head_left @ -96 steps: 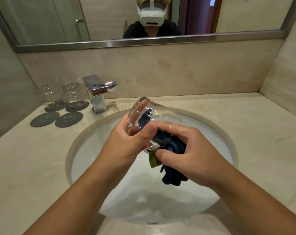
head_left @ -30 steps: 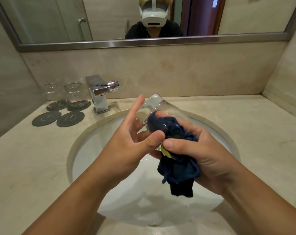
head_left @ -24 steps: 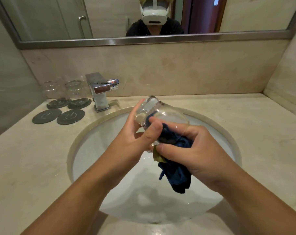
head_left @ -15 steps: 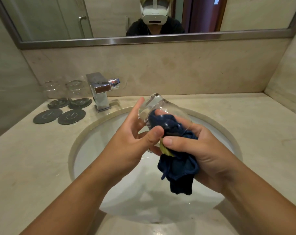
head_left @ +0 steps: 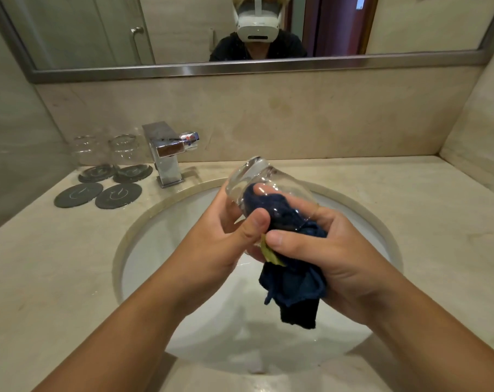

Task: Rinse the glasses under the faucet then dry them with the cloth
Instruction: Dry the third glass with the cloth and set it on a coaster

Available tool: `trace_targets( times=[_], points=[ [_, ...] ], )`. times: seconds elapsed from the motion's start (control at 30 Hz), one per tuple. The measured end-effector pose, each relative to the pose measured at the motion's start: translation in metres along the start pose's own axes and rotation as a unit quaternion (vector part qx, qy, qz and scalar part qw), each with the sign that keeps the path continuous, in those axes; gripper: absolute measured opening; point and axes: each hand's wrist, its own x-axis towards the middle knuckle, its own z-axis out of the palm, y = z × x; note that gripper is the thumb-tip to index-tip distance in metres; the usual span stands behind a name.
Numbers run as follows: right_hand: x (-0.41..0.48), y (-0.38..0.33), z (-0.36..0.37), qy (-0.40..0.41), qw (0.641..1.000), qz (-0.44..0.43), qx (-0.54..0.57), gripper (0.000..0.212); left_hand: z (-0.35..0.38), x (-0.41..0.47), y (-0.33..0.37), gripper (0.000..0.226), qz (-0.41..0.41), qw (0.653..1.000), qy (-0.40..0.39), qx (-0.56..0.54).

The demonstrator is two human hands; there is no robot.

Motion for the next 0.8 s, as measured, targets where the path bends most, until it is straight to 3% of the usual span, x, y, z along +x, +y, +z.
trace_targets(
  times=[0.1, 0.17, 0.27, 0.33, 0.53, 0.6, 0.67, 0.8],
  points=[
    [0.001, 0.000, -0.001, 0.007, 1.000, -0.006, 0.006, 0.047, 0.001, 0.000, 0.002, 0.079, -0.010, 1.000, -0.013, -0.007],
    [0.001, 0.000, 0.001, 0.025, 0.996, -0.031, -0.074, 0.047, 0.001, 0.000, 0.001, 0.067, -0.029, 1.000, -0.004, -0.010],
    [-0.002, -0.001, 0.005, 0.025, 0.978, -0.053, -0.203, 0.050, 0.002, -0.001, -0.001, 0.097, -0.049, 0.999, 0.022, 0.001],
    [-0.003, -0.003, 0.008, 0.015, 0.977, -0.045, -0.209, 0.051, 0.004, -0.001, -0.003, 0.104, -0.039, 0.999, 0.029, 0.011],
    [-0.002, -0.004, -0.002, -0.023, 0.997, -0.009, -0.076, 0.050, 0.000, -0.002, 0.001, 0.085, 0.002, 1.000, 0.000, 0.004],
    [0.000, -0.004, -0.003, -0.016, 0.999, -0.005, -0.052, 0.048, 0.002, -0.001, 0.002, 0.094, -0.003, 1.000, 0.009, -0.007],
    [0.000, -0.004, -0.001, 0.011, 0.996, -0.020, -0.081, 0.046, 0.003, 0.000, 0.001, 0.103, -0.016, 1.000, 0.012, -0.020],
    [-0.003, -0.005, 0.004, 0.053, 0.971, -0.074, -0.222, 0.048, 0.006, 0.002, 0.000, 0.081, -0.031, 0.999, 0.020, 0.039]
  ],
)
